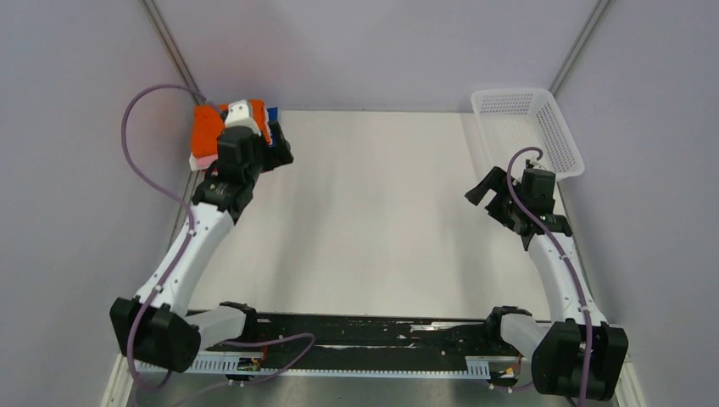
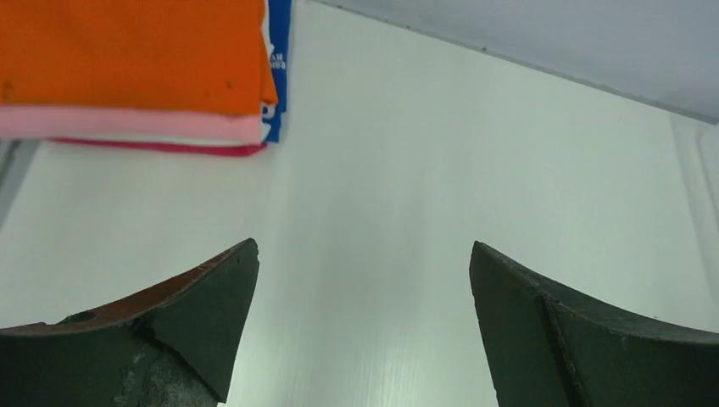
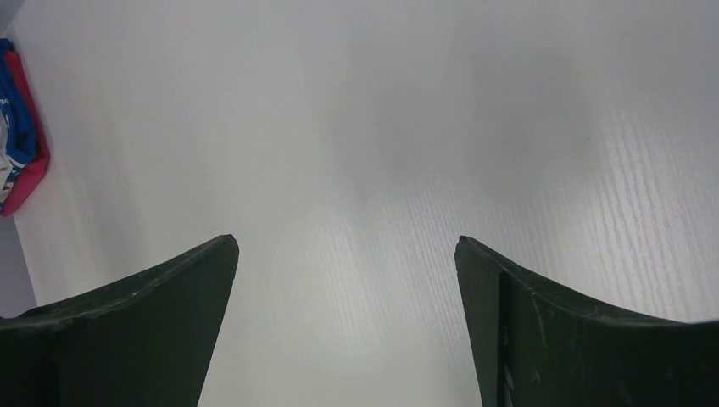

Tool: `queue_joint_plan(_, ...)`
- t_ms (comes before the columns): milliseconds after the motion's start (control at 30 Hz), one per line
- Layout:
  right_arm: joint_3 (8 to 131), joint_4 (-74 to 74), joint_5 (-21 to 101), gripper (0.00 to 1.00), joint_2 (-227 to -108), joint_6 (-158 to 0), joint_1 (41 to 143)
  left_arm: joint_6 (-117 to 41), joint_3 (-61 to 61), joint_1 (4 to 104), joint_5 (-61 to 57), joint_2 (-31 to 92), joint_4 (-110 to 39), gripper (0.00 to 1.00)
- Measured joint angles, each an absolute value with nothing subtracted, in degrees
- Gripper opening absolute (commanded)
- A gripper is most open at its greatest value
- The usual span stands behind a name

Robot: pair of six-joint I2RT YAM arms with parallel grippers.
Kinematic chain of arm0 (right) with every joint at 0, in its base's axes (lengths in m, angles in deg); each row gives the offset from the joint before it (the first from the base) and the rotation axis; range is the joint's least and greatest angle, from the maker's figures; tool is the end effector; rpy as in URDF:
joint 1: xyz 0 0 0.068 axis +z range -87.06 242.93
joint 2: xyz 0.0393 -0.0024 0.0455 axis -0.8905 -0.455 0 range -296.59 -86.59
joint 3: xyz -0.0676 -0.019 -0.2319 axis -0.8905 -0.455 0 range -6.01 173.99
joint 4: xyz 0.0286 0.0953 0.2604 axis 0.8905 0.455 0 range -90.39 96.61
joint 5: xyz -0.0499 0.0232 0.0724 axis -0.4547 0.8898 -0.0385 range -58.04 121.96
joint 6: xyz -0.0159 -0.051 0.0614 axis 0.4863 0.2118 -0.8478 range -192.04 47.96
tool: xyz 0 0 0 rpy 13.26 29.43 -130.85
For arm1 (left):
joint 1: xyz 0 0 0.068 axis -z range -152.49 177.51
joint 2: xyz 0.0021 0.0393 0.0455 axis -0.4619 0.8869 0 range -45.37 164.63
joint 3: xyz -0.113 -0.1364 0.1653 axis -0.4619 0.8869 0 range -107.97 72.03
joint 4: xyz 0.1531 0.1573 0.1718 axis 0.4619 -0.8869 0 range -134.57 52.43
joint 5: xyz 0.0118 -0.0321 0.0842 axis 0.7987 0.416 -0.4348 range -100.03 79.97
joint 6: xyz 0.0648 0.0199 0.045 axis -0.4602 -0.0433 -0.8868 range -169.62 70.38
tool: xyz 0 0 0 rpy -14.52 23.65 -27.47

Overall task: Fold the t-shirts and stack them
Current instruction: Reset both arms

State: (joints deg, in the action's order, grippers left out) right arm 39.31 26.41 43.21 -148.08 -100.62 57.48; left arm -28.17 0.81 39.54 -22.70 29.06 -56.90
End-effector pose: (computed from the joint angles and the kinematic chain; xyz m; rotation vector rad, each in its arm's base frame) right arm 0.2837 -0.0132 0.2043 0.5890 2.2671 0.4297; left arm 0.3513 -0.0590 0.3278 -0.3047 1.9340 -0.1679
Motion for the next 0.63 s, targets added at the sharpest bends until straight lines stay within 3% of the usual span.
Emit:
queue_joint_plan(133,36.2,25.5,43.8,1.0,-144.8,-100.7,57.5,-21.9,18.4,44.5,-23.8,15.6,-54.2,1.0)
queue_joint_plan(333,29.1,23.4,44.5,1.0,-139.3,-102.0,57.5,-16.2,35.5,53.0,-21.2,13.3,-56.6,1.0)
queue_joint_plan(633,22.9,21.2,45.6,1.0,-133.8,-103.9,57.5,-13.4,39.6,54.1,-20.9,8.5,-58.3,1.0)
